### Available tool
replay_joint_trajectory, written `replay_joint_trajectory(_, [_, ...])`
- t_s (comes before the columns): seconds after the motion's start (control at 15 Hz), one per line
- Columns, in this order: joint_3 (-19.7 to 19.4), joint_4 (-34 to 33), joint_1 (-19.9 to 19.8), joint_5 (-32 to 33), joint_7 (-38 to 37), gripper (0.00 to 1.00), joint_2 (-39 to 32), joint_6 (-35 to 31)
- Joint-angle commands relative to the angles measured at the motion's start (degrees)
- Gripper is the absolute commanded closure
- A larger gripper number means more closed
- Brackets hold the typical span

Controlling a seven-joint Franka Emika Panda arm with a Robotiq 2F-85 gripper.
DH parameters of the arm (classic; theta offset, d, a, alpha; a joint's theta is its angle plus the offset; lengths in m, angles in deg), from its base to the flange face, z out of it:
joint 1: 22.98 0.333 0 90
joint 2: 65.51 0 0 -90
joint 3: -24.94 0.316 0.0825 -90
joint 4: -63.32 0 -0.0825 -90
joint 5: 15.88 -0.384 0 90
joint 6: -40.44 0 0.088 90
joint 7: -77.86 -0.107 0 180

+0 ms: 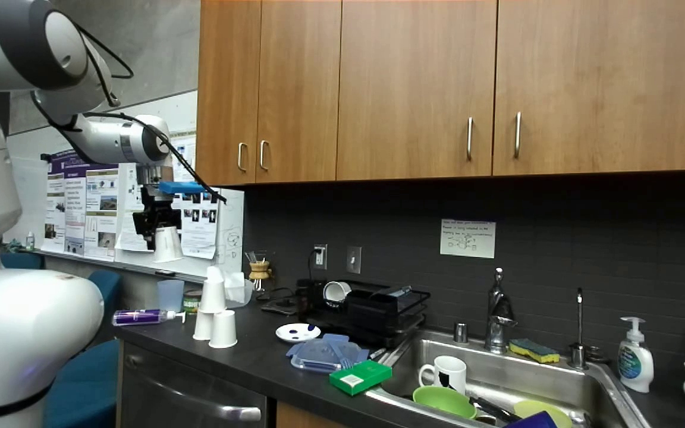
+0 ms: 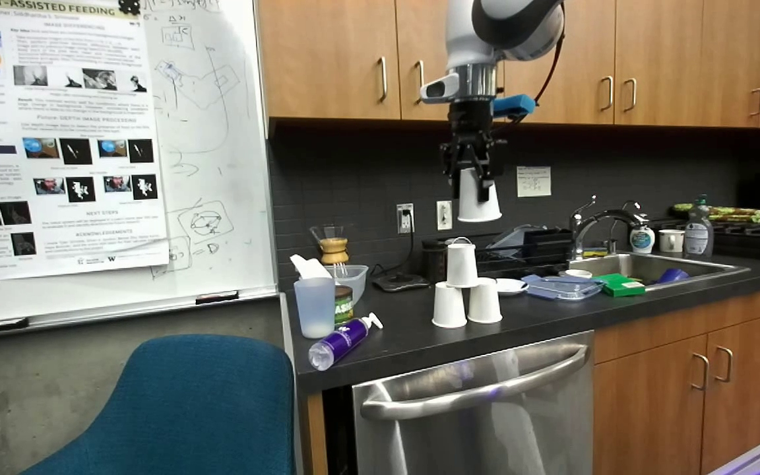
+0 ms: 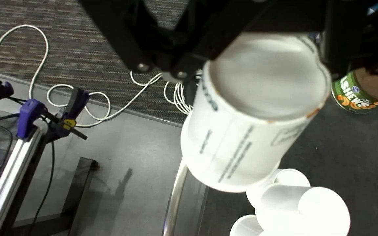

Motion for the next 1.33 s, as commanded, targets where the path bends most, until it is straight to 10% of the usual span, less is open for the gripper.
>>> replay_joint_trajectory(0.0, [-0.83,-3.42,-1.7,-1.06,4.29,0.58,-1.44,2.79])
replay_joint_trajectory(1.27, [-0.98,-24.58,-7.32,-0.89,12.84,0.58,-17.45,10.13])
